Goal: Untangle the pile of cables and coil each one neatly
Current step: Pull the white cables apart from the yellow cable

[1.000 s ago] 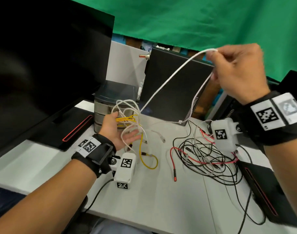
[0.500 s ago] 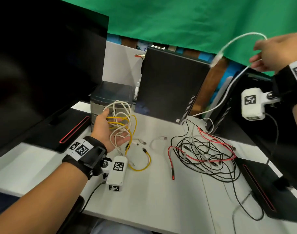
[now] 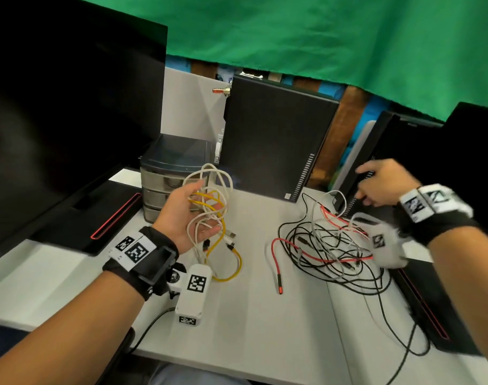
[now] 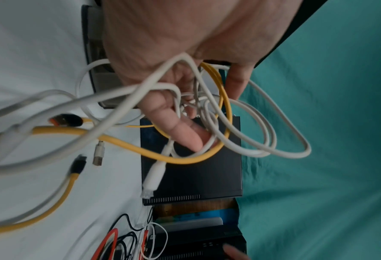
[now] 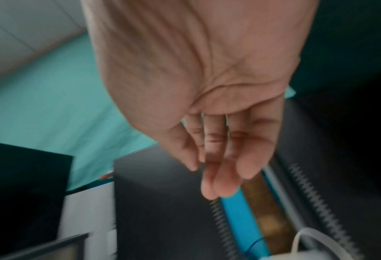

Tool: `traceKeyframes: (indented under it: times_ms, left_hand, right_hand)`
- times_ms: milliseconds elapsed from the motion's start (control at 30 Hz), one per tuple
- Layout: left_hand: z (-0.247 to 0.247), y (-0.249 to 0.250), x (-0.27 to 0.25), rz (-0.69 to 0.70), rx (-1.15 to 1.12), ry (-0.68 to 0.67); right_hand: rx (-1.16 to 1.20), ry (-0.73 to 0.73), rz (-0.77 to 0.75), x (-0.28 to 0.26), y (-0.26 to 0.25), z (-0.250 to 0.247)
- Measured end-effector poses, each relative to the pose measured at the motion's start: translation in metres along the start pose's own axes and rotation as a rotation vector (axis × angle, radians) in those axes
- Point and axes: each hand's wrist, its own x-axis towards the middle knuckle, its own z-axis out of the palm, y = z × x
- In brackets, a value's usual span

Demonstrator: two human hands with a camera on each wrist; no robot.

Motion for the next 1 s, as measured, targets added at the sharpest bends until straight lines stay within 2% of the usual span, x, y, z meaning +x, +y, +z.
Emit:
traceKeyframes:
  times_ms: [133,233,333,467,600,833,933,1000]
  left_hand:
    - [0.012,-0.002,-0.002,0.042,0.075,-0.016]
    - [0.018,-0.006,-0.002,0.125,0.173,0.021]
    - [0.022,-0.008,-0.004,0.199,0.277,0.023]
    - [0.022,-0.013,-0.009,0.201,0.466,-0.041]
    - [0.021,-0.011,-0.014,0.181,0.619,-0.151]
    - [0.02,0.001,-0.025,0.171,1.097,-0.385]
    - [0.02,0.006,-0.024,0.242,1.199,-0.334]
    - [0.019,0.006,-0.018,0.326,1.269,-0.204]
  right_hand:
    - [0.219,-0.207,-0.216,-0.055,-0.031,0.064]
    - [0.438,-0.223,-0.33,-0.092,-0.06,0.095]
    - [0.723,-0.146,-0.253,-0.115,-0.073,0.115]
    - [0.96,-0.054,-0.081,-0.145,-0.065,0.142]
    - [0.967,0.003,-0.001,-0.153,-0.046,0.156]
    - [0.895,-0.139,-0.018,-0.154,-0.041,0.164]
    - [0.895,-0.177,-0.028,-0.152,-0.043,0.162]
    - [0.881,-0.184,-0.076,-0.151,-0.045,0.163]
